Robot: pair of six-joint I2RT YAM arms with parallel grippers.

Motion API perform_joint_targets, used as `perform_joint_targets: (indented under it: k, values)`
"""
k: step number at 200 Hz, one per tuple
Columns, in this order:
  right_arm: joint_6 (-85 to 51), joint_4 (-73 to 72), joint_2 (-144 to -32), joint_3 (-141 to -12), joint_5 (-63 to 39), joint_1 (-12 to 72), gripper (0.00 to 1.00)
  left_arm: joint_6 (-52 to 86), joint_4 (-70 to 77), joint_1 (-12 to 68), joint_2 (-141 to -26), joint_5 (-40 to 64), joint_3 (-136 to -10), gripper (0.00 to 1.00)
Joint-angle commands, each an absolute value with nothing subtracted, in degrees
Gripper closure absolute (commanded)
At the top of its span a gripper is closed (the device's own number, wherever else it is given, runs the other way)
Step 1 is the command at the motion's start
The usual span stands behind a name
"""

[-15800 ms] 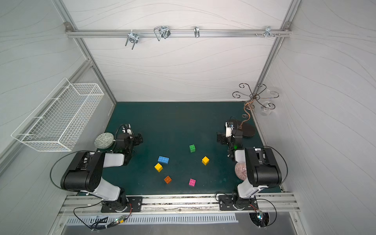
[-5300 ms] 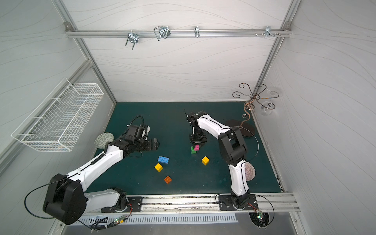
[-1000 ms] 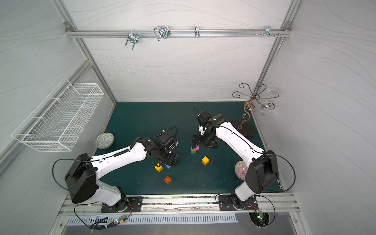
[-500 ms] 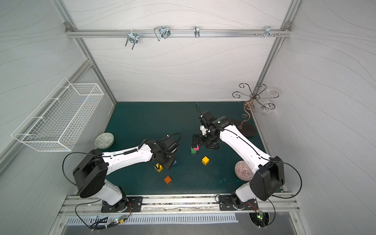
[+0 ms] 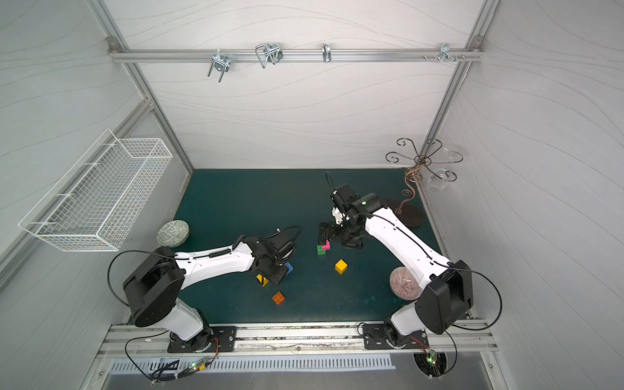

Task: Assemble the number 4 with lego
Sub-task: Pick up the lego brick from the center of the board.

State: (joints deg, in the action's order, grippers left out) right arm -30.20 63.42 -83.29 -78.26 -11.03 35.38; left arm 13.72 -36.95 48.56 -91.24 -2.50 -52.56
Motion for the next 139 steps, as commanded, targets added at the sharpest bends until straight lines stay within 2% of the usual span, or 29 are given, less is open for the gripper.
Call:
perform_joint_targets:
  k: [1, 36, 91, 139]
  values:
    - [-30.6, 63.3, -81.5, -79.1, -11.3, 35.2, 0.01, 13.4, -35.3, 48.9, -91.9, -1.8, -52.6, 0.53]
    - [-30.6, 63.3, -81.5, -79.5, -11.4, 35.2, 0.01, 13.3, -35.2, 48.9, -92.9, -1.3, -52.6, 0.62]
    - [-30.5, 63.5, -81.1, -79.7, -11.1, 35.1, 0.01, 13.4, -34.9, 48.9, -93.5, -1.1, -52.3, 0.65]
    - [-30.4, 63.5, -80.8, -79.7, -10.9, 35.1, 0.01, 13.3, -35.0, 48.9, -93.5, -1.0, -52.3, 0.81]
